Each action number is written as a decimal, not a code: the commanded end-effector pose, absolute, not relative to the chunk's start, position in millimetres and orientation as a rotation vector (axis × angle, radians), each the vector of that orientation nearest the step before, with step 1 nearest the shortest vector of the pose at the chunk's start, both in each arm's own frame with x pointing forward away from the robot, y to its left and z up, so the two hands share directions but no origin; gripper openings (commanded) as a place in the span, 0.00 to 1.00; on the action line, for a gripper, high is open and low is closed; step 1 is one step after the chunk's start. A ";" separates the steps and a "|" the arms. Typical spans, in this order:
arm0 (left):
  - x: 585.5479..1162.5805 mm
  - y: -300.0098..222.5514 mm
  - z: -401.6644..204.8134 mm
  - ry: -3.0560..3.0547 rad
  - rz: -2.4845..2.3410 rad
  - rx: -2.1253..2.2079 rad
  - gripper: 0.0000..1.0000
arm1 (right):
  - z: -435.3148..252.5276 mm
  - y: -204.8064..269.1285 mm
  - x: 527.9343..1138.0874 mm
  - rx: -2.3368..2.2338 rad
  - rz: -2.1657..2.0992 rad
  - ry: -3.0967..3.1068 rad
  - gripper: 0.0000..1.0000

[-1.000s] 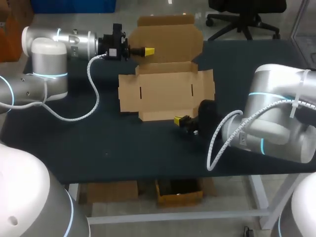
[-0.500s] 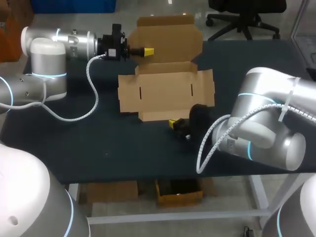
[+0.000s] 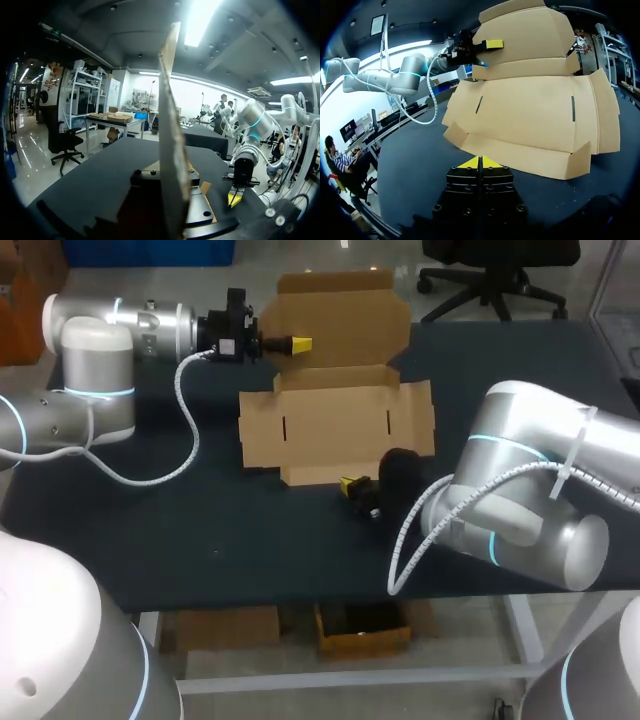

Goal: Assemble the packaging by folding the flat box into shape, placing the metal phone stand inside, and closing the box properly

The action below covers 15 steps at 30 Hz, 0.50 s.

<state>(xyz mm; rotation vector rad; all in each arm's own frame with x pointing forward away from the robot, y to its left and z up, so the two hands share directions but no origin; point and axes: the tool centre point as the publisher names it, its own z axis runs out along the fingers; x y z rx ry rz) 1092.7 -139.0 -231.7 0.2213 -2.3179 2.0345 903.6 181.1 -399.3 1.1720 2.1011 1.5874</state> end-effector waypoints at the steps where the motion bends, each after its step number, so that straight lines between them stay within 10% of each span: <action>1: 1091.5 -138.3 -232.1 -2.317 2.036 0.219 0.00 | -411.9 188.9 916.5 1.202 1.611 2.094 0.00; 15: 1091.5 -138.3 -232.1 -2.317 2.036 0.219 0.00 | -411.2 194.3 926.4 1.189 1.619 2.078 0.00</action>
